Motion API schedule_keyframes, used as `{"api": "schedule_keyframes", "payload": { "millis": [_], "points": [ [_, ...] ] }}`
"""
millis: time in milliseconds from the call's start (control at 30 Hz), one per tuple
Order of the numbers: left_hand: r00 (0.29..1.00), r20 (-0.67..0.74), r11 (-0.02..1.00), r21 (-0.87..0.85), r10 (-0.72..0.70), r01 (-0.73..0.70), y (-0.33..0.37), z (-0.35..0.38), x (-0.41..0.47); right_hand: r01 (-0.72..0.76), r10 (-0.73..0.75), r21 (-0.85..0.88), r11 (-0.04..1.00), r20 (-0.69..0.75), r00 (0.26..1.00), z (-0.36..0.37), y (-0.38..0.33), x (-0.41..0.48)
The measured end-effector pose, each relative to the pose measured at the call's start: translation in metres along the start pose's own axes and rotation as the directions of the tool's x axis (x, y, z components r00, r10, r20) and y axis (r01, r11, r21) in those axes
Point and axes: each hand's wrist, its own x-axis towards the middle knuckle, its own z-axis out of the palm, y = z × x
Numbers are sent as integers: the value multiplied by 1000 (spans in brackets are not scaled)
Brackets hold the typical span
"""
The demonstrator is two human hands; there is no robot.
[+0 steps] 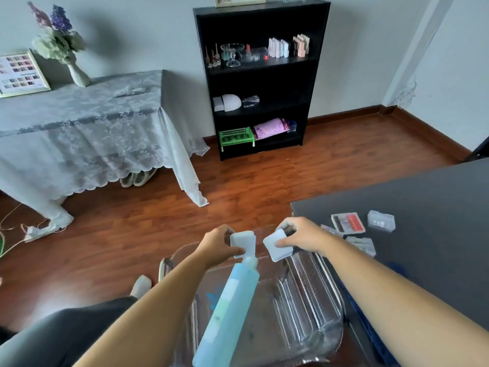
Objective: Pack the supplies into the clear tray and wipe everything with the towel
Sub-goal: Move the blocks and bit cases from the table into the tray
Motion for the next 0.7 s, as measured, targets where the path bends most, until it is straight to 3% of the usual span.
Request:
{"api": "schedule_keyframes", "payload": {
  "millis": [133,333,700],
  "points": [
    [1000,13,999,-28,-16,17,-27,12,-7,-34,25,-70,997,-124,992,33,15,6],
    [998,21,997,-48,-64,65,-53,34,-9,-139,137,10,990,-263,955,66,53,25],
    [994,12,984,-143,-109,110,-65,48,4,-231,239,63,971,-295,925,91,88,68]
  ]
}}
